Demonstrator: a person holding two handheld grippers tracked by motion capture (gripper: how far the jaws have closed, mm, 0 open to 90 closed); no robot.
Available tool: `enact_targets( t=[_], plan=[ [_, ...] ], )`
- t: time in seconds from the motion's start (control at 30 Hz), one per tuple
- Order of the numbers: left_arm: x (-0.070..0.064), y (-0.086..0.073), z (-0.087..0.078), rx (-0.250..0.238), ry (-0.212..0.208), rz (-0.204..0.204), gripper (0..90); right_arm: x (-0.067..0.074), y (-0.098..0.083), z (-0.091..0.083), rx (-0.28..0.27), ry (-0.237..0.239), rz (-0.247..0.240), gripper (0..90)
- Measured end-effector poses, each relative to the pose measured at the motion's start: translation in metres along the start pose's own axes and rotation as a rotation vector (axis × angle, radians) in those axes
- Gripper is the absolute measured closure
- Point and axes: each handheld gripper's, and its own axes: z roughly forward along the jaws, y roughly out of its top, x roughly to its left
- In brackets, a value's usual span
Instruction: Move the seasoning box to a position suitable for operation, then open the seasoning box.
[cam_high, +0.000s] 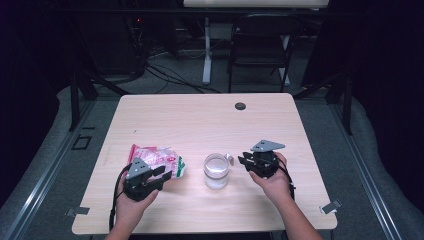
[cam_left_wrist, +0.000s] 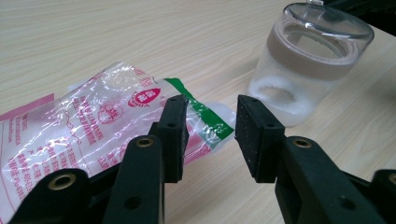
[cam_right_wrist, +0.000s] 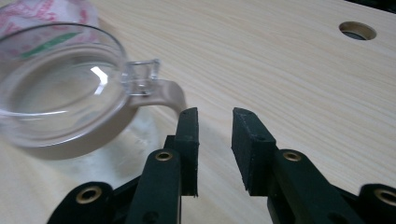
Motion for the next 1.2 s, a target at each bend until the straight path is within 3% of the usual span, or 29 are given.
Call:
enact_targets(
  t=[0.23,0.33,0.5,0.67,0.93,1.2],
  plan=[
    [0.003,-0.008,-0.002,0.017,0.005,-0.011,62.6,0.0,-0.009,0.019,0.031,0.075,0.014,69.0],
    [0.004,-0.009,-0.006,-0.001,0.017,-0.014,62.0,0.005,-0.011,0.022,0.056,0.092,-0.015,68.9],
    [0.008,-0.011,-0.009,-0.013,0.035,-0.033,61.5,0.007,-0.014,0.033,0.084,0.064,-0.04,65.7],
    [0.011,-0.012,-0.008,-0.011,0.044,-0.036,61.1,0.0,-0.016,0.044,0.084,0.081,0.011,68.7],
    [0.012,-0.012,-0.006,-0.01,0.046,-0.036,59.8,0.006,-0.016,0.048,0.096,0.092,-0.022,82.9],
    [0.011,-0.012,-0.005,-0.003,0.047,-0.019,59.7,0.014,-0.016,0.044,0.127,0.03,-0.036,85.6]
  ],
)
